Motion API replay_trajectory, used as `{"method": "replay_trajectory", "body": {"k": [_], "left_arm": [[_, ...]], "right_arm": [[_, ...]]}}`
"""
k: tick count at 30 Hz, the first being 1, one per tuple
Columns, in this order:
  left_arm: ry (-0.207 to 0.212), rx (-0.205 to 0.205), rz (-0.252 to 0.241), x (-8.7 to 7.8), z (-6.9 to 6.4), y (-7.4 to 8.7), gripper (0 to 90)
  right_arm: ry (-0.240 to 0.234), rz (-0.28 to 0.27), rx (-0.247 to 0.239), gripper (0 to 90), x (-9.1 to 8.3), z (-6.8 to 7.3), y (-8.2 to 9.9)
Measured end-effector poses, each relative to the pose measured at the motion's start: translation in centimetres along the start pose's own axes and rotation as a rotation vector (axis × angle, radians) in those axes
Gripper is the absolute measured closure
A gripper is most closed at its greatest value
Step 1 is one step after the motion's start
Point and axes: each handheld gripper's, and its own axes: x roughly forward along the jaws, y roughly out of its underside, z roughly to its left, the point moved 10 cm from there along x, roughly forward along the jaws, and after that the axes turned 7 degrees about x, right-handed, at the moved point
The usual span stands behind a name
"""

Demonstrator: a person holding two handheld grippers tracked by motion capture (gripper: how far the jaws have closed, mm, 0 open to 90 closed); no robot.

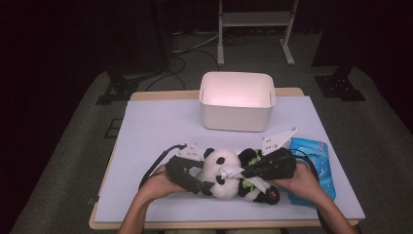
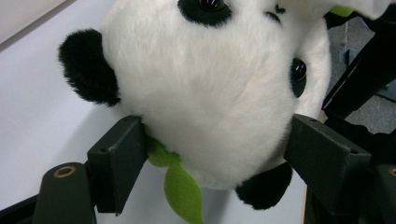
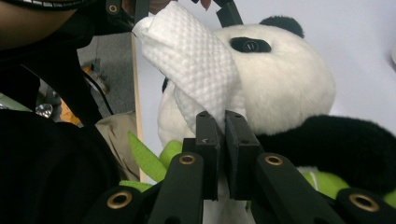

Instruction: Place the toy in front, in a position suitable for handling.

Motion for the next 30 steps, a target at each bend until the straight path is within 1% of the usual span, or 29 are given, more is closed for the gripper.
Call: {"method": "replay_trajectory", "body": {"k": [1,2,3,4,5,7,8,9,10,11,12,13,14,15,16,21,22,23,24,25,26,28,30], "left_arm": [[0.004,0.010,0.016,0.1,-0.2,0.2,21.3],[0.004,0.010,0.016,0.1,-0.2,0.2,22.0],[-0.005,0.030,0.020,0.1,-0.3,0.3,22.5],[-0.005,0.030,0.020,0.1,-0.3,0.3,22.8],[-0.003,0.022,0.007,0.1,-0.3,0.2,23.1],[-0.001,0.028,0.005,0.0,-0.3,0.1,23.4],[-0.004,0.031,-0.008,-0.1,-0.4,-0.3,23.5],[-0.004,0.031,-0.008,-0.1,-0.4,-0.3,23.5],[-0.009,0.046,-0.007,-0.1,-0.5,-0.4,23.6],[-0.011,0.049,-0.009,-0.2,-0.5,-0.5,23.6],[-0.011,0.049,-0.009,-0.2,-0.5,-0.5,23.7],[-0.013,0.056,-0.014,-0.3,-0.7,-0.7,24.9],[-0.011,0.064,-0.017,-0.4,-0.8,-0.8,24.9],[-0.011,0.064,-0.017,-0.4,-0.8,-0.8,25.5],[-0.010,0.067,-0.020,-0.4,-1.0,-0.9,25.5],[-0.007,0.063,-0.016,-0.4,-1.0,-0.9,25.5],[-0.007,0.061,-0.010,-0.4,-1.0,-0.8,25.4],[-0.007,0.061,-0.010,-0.4,-1.0,-0.8,25.4],[-0.008,0.060,-0.006,-0.4,-0.9,-0.7,25.4],[-0.007,0.056,-0.003,-0.3,-0.9,-0.6,25.2],[-0.009,0.050,-0.002,-0.3,-0.8,-0.5,25.1],[0.003,0.045,-0.015,-0.3,-0.8,-0.6,24.7],[0.006,0.044,-0.019,-0.4,-0.8,-0.7,23.3]], "right_arm": [[-0.005,-0.001,0.003,84.1,0.0,0.1,0.1],[-0.005,-0.001,0.003,84.1,0.0,0.1,0.1],[-0.016,0.015,-0.002,84.1,0.3,0.5,0.2],[-0.016,0.018,-0.013,84.0,0.5,0.7,0.0],[-0.011,0.013,-0.016,84.1,0.6,0.7,-0.3],[-0.006,-0.005,-0.020,84.1,0.6,0.6,-1.0],[-0.006,-0.014,-0.015,84.1,0.6,0.6,-1.4],[-0.006,-0.014,-0.015,84.1,0.6,0.6,-1.4],[-0.006,-0.024,-0.020,84.2,0.8,0.5,-2.2],[-0.006,-0.032,-0.022,84.1,0.8,0.5,-2.6],[-0.006,-0.032,-0.022,84.1,0.8,0.5,-2.6],[-0.005,-0.043,-0.023,84.1,0.8,0.4,-3.3],[-0.001,-0.051,-0.022,84.1,0.8,0.3,-3.6],[0.001,-0.055,-0.022,84.1,0.8,0.2,-3.8],[0.004,-0.050,-0.020,84.1,0.8,0.0,-3.8],[0.025,-0.044,-0.007,84.1,0.5,-0.6,-3.2],[0.033,-0.039,0.007,84.1,0.2,-0.9,-2.4],[0.041,-0.032,0.010,84.1,0.1,-1.1,-1.8],[0.041,-0.032,0.010,84.1,0.1,-1.1,-1.8],[0.056,-0.013,0.026,84.1,0.0,-1.6,-0.6],[0.064,-0.005,0.033,84.2,0.0,-1.8,-0.1],[0.048,-0.017,0.054,84.4,-0.3,-1.9,0.7],[0.043,-0.023,0.054,84.4,-0.4,-1.9,0.9]]}}
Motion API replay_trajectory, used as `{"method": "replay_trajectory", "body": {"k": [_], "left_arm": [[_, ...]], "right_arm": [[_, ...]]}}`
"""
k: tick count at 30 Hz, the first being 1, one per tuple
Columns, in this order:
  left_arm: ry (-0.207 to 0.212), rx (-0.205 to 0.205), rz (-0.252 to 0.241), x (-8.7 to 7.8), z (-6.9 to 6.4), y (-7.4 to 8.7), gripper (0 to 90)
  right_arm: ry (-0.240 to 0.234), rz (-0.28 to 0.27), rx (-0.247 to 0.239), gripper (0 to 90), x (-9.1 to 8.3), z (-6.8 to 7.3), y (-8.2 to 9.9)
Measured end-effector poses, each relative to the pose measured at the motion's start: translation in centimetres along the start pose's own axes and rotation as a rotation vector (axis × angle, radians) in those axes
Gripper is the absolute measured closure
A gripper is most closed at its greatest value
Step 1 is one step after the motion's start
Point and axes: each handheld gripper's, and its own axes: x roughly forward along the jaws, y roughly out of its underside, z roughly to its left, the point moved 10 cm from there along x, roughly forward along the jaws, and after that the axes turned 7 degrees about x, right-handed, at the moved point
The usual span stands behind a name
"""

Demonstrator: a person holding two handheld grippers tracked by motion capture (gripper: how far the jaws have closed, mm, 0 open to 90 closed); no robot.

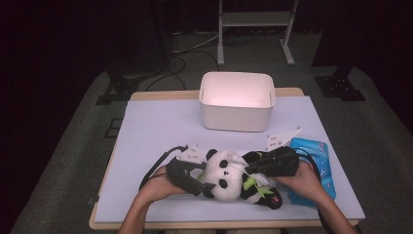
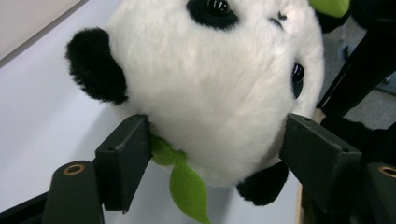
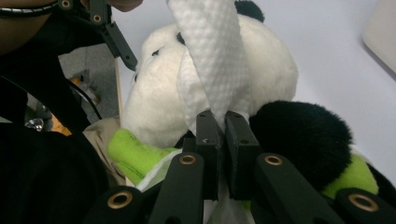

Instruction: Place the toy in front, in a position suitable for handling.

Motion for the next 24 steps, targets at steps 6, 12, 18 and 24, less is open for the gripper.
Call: {"method": "replay_trajectory", "body": {"k": [6,12,18,24], "left_arm": [[0.035,-0.050,-0.002,0.4,0.1,0.3,15.3],[0.118,-0.098,-0.024,1.4,0.2,0.0,10.5],[0.069,-0.039,-0.022,1.2,0.6,-0.3,25.0],[-0.026,0.013,-0.036,0.0,1.4,0.1,37.9]], "right_arm": [[0.004,0.006,-0.025,84.6,-0.1,0.6,0.7],[-0.011,-0.004,-0.013,84.7,-0.6,0.8,1.3],[-0.011,-0.003,-0.020,84.8,-0.1,0.8,0.9],[-0.021,-0.009,-0.039,84.9,1.2,1.0,-0.7]]}}
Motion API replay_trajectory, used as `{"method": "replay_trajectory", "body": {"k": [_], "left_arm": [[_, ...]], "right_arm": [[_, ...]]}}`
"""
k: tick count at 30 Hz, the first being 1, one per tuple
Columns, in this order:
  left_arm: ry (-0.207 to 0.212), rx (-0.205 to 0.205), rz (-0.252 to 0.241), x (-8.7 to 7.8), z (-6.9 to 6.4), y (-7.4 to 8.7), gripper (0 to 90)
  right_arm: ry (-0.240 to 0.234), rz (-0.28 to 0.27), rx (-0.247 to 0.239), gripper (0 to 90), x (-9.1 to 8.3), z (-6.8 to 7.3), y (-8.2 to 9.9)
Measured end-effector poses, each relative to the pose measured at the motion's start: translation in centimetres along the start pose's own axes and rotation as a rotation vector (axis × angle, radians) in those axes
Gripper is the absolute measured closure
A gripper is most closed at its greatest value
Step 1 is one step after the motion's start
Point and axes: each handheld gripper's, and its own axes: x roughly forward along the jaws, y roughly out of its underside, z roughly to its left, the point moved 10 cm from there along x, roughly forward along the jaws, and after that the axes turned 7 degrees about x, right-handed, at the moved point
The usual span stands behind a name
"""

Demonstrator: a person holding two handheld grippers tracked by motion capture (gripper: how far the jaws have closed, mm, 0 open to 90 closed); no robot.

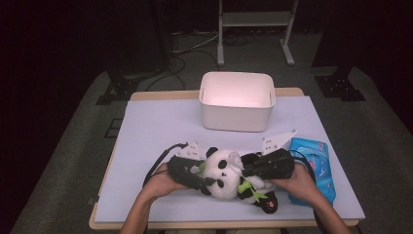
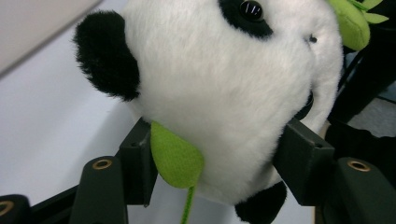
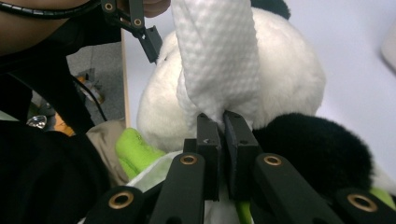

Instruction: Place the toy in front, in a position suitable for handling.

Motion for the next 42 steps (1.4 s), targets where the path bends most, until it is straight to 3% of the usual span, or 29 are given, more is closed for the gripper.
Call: {"method": "replay_trajectory", "body": {"k": [3,4,7,11,20,26,35,42], "left_arm": [[-0.070,0.017,-0.016,-1.4,0.7,-0.4,39.1],[-0.070,0.017,-0.016,-1.4,0.7,-0.4,39.1],[-0.124,0.031,-0.005,-2.7,1.0,-0.5,39.0],[-0.107,0.043,-0.025,-2.4,0.6,-0.7,39.0],[-0.108,0.047,-0.023,-2.4,0.4,-0.8,38.5],[-0.101,0.034,-0.028,-2.4,0.6,-0.5,38.1],[-0.101,0.048,-0.035,-2.4,0.3,-1.0,37.9],[-0.099,0.097,-0.040,-2.5,-0.5,-1.8,37.8]], "right_arm": [[0.021,-0.009,-0.017,84.9,0.4,-0.3,-1.2],[0.021,-0.009,-0.017,84.9,0.4,-0.3,-1.2],[0.013,-0.028,-0.025,84.9,0.5,-0.6,-3.0],[-0.014,-0.080,-0.045,84.8,0.1,0.1,-5.2],[-0.011,-0.048,-0.078,84.8,2.1,0.5,-7.8],[-0.004,-0.038,-0.065,84.7,1.9,0.0,-7.5],[0.013,-0.050,-0.016,84.6,0.2,-1.3,-5.9],[0.008,-0.060,-0.047,84.4,0.5,-0.5,-7.9]]}}
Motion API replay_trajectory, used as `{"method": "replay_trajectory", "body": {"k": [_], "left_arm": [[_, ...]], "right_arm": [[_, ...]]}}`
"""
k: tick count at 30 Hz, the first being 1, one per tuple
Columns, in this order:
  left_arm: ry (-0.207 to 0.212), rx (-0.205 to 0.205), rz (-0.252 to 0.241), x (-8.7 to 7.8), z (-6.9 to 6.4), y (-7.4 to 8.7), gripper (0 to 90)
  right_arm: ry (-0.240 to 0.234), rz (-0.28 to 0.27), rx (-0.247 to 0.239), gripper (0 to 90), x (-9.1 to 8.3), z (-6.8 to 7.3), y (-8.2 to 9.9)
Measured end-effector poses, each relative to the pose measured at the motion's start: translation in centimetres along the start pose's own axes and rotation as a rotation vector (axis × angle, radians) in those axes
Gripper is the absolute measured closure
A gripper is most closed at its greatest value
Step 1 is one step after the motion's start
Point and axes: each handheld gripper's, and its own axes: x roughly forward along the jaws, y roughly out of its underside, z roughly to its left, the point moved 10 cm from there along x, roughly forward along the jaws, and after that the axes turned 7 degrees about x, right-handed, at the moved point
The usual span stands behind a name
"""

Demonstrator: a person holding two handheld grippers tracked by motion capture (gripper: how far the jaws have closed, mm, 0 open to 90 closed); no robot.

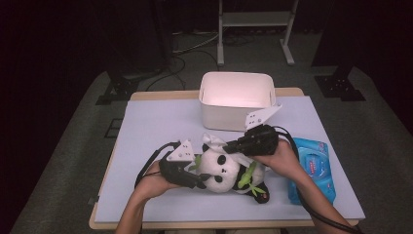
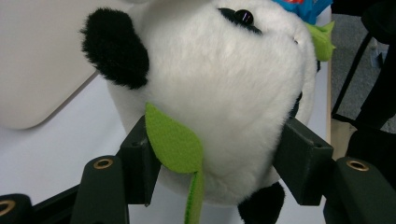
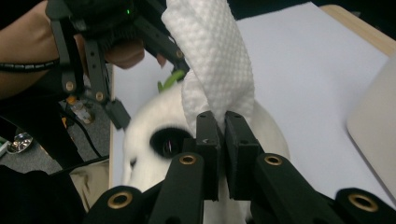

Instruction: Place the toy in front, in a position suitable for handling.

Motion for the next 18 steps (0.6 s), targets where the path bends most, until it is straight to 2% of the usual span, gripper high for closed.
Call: {"method": "replay_trajectory", "body": {"k": [5,8,13,17,18], "left_arm": [[0.001,0.004,0.003,0.0,-0.1,0.1,37.5],[0.005,-0.018,0.003,0.0,0.1,0.4,37.2],[0.008,-0.042,0.008,0.0,0.4,0.7,36.5],[0.011,-0.075,0.013,0.0,0.6,0.9,36.1],[0.011,-0.096,0.014,0.1,0.7,0.9,35.9]], "right_arm": [[0.002,0.011,-0.026,84.5,0.5,0.4,-0.7],[0.007,0.024,-0.008,84.4,0.3,-0.1,0.1],[0.008,0.012,0.025,84.4,-0.3,-0.5,1.3],[0.007,0.011,0.039,84.4,-0.7,-0.6,2.5],[0.005,0.008,0.042,84.3,-0.9,-0.4,3.0]]}}
